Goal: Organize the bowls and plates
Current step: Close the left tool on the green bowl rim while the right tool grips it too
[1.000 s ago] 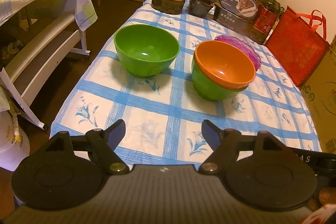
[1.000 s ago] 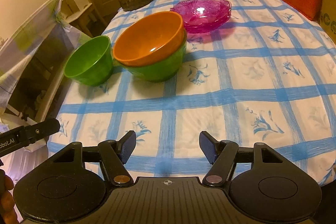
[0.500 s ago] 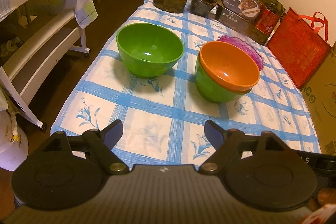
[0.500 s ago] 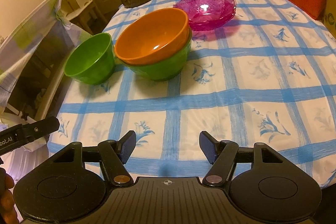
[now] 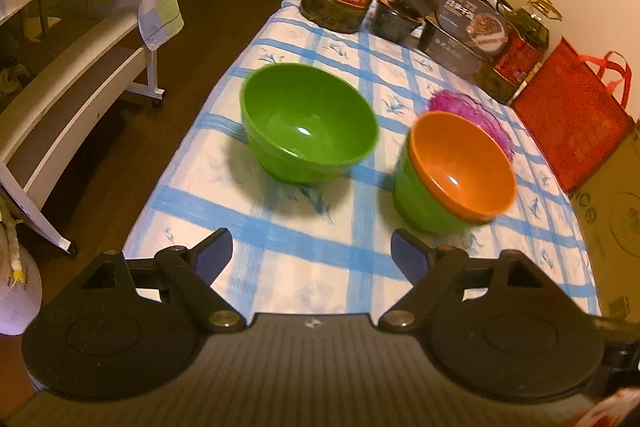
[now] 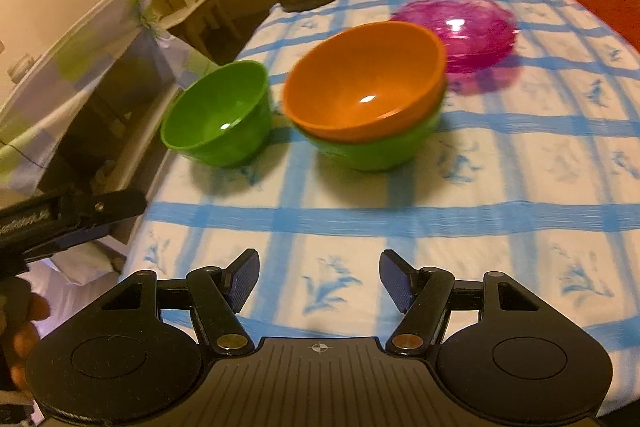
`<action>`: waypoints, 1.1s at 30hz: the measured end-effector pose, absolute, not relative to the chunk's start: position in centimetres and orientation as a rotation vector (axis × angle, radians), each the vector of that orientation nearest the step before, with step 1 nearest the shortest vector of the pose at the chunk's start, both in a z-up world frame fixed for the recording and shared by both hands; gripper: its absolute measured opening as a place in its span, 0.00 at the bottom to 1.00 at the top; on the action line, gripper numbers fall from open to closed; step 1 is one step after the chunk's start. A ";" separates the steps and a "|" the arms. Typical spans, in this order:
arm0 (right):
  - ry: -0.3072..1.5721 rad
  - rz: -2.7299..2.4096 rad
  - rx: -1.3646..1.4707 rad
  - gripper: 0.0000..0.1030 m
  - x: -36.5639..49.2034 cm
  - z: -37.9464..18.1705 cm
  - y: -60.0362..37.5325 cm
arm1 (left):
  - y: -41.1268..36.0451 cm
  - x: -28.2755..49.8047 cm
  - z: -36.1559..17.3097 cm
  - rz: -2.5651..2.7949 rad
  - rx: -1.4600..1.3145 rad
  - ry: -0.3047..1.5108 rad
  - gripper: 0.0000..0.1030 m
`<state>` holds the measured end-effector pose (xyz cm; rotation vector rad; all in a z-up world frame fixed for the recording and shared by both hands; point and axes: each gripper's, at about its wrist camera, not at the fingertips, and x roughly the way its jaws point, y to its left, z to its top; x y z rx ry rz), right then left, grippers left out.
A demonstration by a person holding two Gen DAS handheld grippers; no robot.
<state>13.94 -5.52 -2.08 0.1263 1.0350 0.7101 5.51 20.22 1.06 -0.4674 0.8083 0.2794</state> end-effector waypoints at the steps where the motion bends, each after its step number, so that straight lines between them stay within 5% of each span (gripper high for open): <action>1: 1.037 0.710 0.137 0.65 14.1 -2.1 -5.0 | 20.8 5.8 1.0 0.279 -0.465 0.810 0.82; 9: 0.989 0.700 0.265 0.64 15.4 -1.4 -0.6 | 25.4 8.5 0.5 0.250 -0.452 0.811 0.83; 22: 1.000 0.649 0.339 0.41 20.1 -3.0 6.1 | 31.9 14.3 -0.8 0.226 -0.486 0.817 0.73; 33: 1.039 0.590 0.358 0.29 22.7 -5.0 8.1 | 32.4 18.2 -2.9 0.205 -0.370 0.873 0.35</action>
